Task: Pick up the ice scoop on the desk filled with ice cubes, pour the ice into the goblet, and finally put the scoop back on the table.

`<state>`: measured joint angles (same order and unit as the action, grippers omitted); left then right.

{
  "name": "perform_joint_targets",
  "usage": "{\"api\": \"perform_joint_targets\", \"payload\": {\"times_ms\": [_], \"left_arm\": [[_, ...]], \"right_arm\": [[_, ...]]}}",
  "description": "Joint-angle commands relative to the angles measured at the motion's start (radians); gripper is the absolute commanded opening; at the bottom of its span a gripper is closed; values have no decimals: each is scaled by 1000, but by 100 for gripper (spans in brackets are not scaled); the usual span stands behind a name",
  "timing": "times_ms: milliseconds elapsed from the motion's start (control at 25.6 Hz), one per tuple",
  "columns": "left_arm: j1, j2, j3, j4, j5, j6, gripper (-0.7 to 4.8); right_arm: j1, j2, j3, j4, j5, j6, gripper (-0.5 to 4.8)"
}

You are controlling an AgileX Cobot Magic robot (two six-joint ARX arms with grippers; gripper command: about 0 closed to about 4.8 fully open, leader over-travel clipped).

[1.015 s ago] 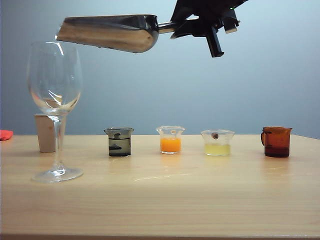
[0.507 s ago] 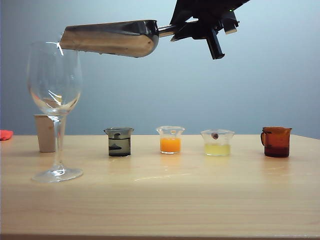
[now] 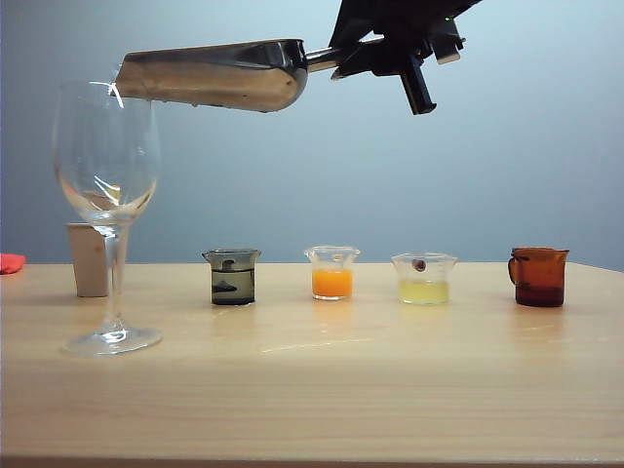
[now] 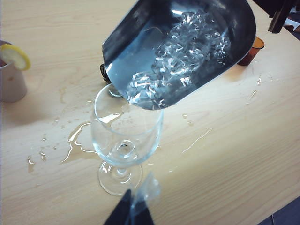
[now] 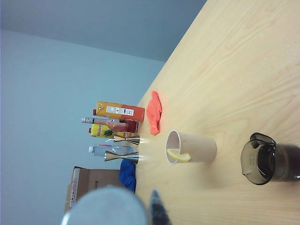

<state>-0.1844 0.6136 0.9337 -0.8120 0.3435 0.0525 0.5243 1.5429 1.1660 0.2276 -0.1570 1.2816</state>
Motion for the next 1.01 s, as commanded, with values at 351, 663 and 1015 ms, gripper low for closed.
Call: {"api": "perform_joint_targets", "payload": {"times_ms": [351, 663, 1015], "left_arm": [[0, -2, 4, 5, 0, 0, -5], [0, -2, 4, 4, 0, 0, -5], [0, -2, 4, 3, 0, 0, -5]], "right_arm": [[2, -8, 61, 3, 8, -78, -6], [2, -8, 61, 9, 10, -82, -6], [14, -8, 61, 16, 26, -109, -6]]}}
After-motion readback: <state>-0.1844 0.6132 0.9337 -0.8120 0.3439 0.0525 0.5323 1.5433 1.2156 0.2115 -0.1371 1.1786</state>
